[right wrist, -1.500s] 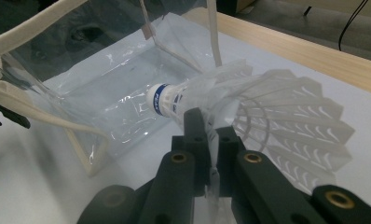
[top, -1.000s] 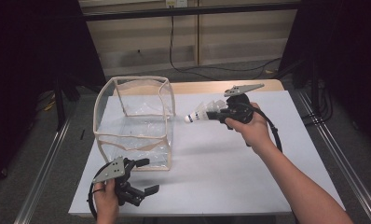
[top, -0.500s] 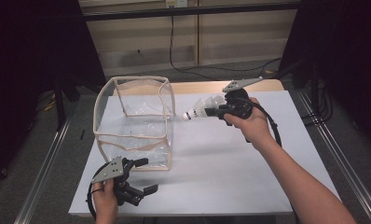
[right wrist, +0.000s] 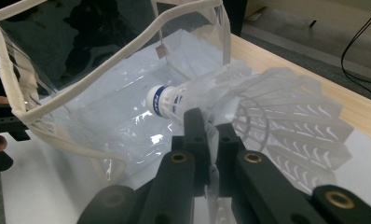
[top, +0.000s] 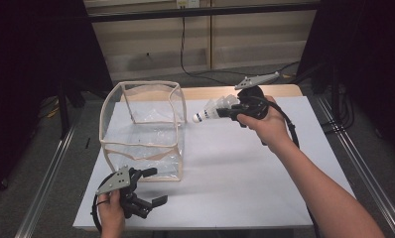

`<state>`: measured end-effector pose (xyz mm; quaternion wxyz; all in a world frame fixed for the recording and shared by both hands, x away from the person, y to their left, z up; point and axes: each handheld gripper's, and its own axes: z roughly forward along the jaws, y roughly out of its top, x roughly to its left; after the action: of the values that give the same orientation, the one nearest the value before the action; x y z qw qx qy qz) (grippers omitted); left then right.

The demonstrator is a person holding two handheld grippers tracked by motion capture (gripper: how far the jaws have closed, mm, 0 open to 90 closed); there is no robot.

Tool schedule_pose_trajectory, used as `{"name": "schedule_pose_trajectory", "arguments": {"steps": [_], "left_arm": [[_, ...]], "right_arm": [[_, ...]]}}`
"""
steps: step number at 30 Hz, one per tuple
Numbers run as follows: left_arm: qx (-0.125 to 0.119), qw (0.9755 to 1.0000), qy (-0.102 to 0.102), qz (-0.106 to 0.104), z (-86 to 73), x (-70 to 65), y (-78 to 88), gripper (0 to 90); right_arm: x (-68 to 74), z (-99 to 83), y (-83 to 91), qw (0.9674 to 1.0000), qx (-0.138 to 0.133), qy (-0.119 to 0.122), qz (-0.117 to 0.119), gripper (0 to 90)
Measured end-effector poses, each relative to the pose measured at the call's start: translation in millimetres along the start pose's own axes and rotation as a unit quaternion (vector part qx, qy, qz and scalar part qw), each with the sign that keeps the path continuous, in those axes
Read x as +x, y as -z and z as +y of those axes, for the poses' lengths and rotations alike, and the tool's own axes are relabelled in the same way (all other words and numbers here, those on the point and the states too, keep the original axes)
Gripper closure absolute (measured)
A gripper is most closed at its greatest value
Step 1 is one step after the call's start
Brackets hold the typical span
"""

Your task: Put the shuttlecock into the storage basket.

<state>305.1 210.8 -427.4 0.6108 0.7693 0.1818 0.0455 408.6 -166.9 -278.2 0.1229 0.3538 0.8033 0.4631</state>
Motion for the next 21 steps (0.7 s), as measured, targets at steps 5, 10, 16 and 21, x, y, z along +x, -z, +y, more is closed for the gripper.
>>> {"name": "schedule_pose_trajectory", "arguments": {"steps": [5, 10, 16, 21], "left_arm": [[0.001, 1.0, -0.001, 0.002, 0.0, 0.5, 1.3, 2.2], [-0.003, 1.0, 0.0, 0.005, -0.4, 1.1, 3.6, 2.2], [-0.004, 1.0, -0.001, 0.008, -0.4, 1.1, 4.8, 2.2], [-0.004, 1.0, 0.0, 0.006, -1.5, 1.7, 4.6, 2.2]], "right_arm": [[3.7, 5.7, -0.5, 1.0, -0.001, 0.004, 0.005, 87.9], [7.0, 9.9, -1.0, 0.9999, -0.003, 0.005, 0.01, 87.8], [9.0, 15.9, -0.4, 0.9999, -0.003, 0.008, 0.007, 87.8], [10.5, 20.4, -1.4, 0.9999, -0.001, 0.01, 0.009, 87.8]]}}
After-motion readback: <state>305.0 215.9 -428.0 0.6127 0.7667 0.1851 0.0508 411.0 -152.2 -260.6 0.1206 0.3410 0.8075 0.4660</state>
